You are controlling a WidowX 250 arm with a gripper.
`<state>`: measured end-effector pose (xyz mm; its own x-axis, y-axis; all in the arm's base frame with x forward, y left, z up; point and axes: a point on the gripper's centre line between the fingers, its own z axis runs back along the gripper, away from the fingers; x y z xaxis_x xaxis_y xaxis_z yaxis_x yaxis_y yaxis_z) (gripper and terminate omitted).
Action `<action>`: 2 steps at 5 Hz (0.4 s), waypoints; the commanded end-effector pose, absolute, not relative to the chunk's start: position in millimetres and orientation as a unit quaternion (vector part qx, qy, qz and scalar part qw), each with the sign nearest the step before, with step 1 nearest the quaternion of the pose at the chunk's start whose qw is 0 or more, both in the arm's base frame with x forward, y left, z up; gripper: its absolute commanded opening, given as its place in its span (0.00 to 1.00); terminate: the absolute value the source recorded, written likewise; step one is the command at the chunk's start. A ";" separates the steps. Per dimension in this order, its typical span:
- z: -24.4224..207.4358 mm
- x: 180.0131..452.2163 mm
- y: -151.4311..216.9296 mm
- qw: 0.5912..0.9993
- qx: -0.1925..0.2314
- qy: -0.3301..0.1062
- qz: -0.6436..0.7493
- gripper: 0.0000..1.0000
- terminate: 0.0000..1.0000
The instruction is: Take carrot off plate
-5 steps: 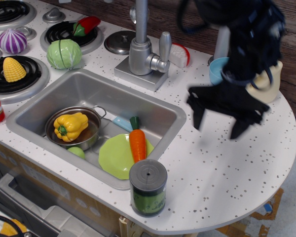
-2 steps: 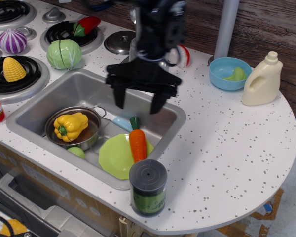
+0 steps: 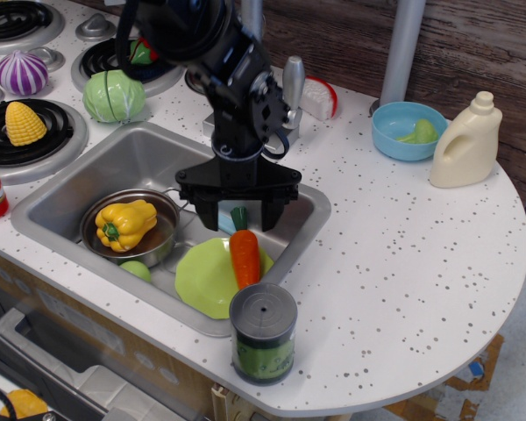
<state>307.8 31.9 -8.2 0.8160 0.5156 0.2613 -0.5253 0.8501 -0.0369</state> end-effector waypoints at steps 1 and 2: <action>-20.9 314.1 37.2 0.956 -0.011 -0.143 0.254 1.00 0.00; -31.6 311.1 38.5 0.957 -0.031 -0.141 0.253 1.00 0.00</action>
